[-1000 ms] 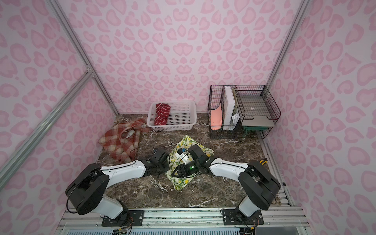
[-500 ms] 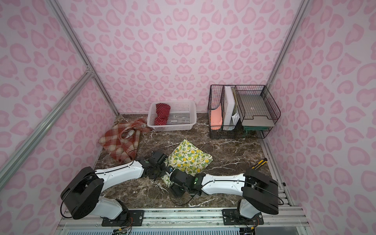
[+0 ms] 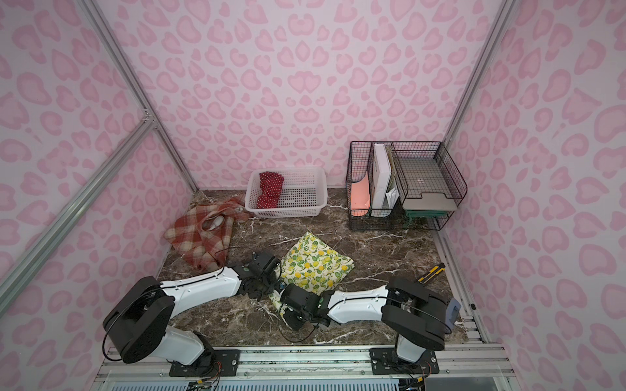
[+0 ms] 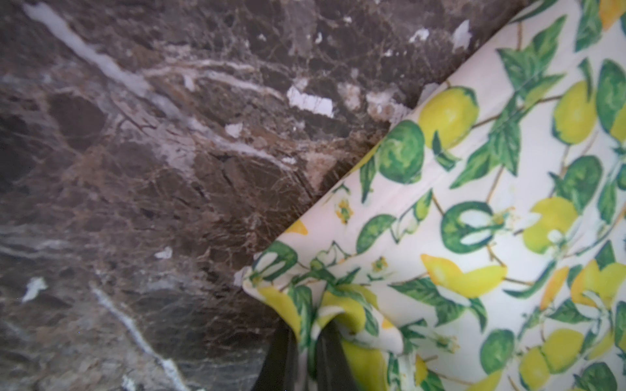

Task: Roll up the skirts
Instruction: Roll the skirt at the center of the board.

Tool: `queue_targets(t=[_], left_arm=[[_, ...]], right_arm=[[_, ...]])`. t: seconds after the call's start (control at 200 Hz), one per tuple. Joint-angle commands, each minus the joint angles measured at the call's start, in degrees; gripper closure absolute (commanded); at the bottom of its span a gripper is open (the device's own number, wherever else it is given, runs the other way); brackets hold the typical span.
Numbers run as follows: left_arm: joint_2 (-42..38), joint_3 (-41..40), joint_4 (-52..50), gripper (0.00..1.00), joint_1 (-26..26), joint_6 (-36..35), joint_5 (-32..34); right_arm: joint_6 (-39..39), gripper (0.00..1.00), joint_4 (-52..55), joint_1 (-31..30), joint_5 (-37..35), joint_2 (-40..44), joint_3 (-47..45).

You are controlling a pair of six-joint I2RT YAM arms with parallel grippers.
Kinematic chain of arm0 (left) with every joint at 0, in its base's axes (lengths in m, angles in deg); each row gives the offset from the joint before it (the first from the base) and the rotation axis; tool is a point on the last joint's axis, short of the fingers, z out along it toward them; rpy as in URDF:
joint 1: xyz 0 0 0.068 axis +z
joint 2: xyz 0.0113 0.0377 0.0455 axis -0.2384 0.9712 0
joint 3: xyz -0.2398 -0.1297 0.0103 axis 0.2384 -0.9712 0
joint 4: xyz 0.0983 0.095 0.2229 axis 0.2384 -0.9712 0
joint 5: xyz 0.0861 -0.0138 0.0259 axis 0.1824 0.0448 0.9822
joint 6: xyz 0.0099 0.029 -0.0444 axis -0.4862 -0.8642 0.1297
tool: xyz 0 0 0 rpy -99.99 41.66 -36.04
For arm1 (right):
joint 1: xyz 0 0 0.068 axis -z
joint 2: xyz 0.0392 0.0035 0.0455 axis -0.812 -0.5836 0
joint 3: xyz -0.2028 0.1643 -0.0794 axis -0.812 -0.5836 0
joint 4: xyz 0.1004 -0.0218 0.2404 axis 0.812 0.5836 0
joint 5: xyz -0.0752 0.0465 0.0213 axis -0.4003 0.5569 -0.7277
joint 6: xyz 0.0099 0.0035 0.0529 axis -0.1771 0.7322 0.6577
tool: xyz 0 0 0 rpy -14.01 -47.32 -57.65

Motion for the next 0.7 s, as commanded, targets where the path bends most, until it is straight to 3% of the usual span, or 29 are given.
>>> queue_targets(t=[0.0,0.195,0.395,0.505,0.695], left_arm=[[0.1,-0.7,-3.7,1.0,-0.1,0.3,-1.4],[-0.6,-0.7,-4.9,1.0,-0.1,0.7,-0.1],[0.4,-1.0,-3.6,0.7,0.0,1.4,0.1],[0.7,-0.9,-3.4,0.59,-0.1,1.3,0.3],[0.2,-2.2,-3.0,0.57,-0.1,0.5,-0.4]], right_arm=[[2.0,0.98,-4.0,2.8,6.9,0.1,-2.3],[6.8,1.0,-14.5,12.4,23.5,-0.4,-9.5],[11.1,1.0,-24.7,18.6,37.2,-6.8,-13.3],[10.5,1.0,-22.5,19.3,36.9,-8.5,-12.6],[9.7,1.0,-21.2,21.2,36.9,-8.4,-13.1]])
